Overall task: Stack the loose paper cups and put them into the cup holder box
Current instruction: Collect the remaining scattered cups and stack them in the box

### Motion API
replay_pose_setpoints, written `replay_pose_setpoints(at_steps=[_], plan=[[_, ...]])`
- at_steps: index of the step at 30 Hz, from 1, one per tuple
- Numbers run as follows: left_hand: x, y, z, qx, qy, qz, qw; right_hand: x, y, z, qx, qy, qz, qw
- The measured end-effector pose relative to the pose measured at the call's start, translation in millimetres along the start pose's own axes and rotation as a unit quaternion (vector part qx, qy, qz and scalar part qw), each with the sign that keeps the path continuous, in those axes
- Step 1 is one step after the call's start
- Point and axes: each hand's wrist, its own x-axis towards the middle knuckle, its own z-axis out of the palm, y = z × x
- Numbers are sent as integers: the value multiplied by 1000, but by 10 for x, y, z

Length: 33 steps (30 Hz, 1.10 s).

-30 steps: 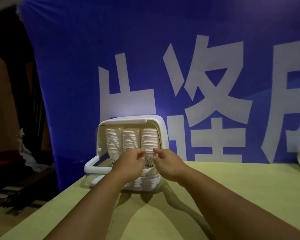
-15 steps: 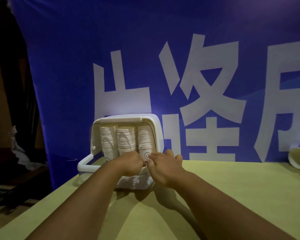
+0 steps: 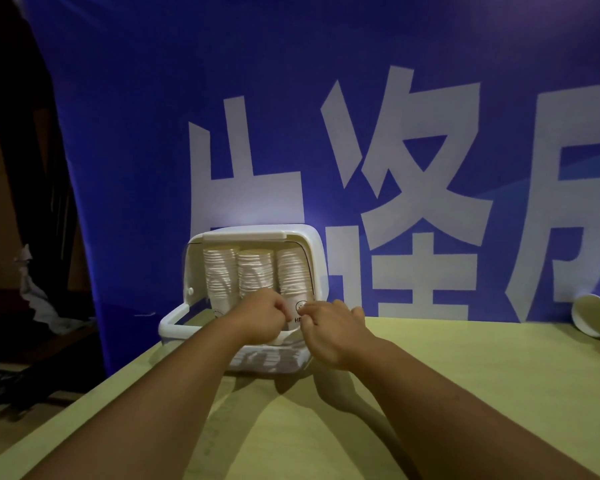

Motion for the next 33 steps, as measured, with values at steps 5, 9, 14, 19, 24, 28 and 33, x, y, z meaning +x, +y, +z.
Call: replay_pose_setpoints(at_steps=[5, 9, 14, 19, 24, 28, 33], plan=[[-360, -63, -49, -8, 142, 19, 990, -211, 3, -123, 87, 32, 45, 995], [-770, 126, -35, -14, 146, 35, 989, -579, 81, -310, 96, 26, 101, 990], [-1275, 606, 210, -55, 66, 74, 994, -1362, 243, -685, 101, 76, 154, 980], [-1656, 1245, 637, -59, 9, 129, 990, -2227, 429, -1114, 93, 138, 211, 963], [-1965, 1994, 1047, -77, -31, 178, 981, -3120, 717, -1584, 44, 204, 256, 944], [-2147, 2583, 1371, -85, -71, 212, 971, -3691, 947, -1878, 15, 249, 277, 928], [-2263, 3148, 1769, -101, -108, 240, 959, -4193, 1274, -2112, -156, 324, 333, 872]])
